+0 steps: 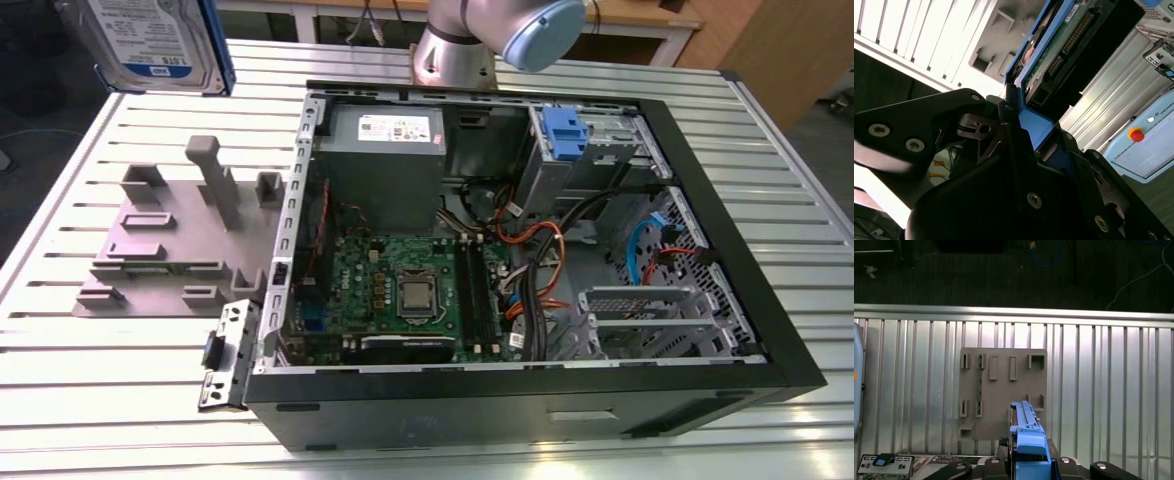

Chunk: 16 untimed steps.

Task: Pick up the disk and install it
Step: 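Pick up the disk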

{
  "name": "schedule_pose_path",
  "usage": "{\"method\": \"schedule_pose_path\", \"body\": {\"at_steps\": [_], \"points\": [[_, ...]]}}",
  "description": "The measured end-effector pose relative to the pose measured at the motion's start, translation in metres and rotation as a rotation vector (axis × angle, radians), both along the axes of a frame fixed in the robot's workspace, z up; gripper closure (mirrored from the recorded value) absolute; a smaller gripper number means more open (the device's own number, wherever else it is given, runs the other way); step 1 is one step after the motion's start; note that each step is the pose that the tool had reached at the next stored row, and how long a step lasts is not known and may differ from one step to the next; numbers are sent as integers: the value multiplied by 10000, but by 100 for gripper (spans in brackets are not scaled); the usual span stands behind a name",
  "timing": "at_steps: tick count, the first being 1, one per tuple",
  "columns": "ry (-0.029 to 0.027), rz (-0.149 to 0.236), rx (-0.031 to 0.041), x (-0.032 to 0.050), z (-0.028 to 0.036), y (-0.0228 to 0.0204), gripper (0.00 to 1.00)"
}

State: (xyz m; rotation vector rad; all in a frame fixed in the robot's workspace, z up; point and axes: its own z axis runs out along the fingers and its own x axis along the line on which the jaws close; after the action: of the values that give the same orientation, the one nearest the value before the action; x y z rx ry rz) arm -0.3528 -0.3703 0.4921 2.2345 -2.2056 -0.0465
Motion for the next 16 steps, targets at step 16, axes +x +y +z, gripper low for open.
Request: {"method": "schedule_pose_path", "body": {"at_steps": [16], "points": [[0,0,0,147,0,0,63]]}}
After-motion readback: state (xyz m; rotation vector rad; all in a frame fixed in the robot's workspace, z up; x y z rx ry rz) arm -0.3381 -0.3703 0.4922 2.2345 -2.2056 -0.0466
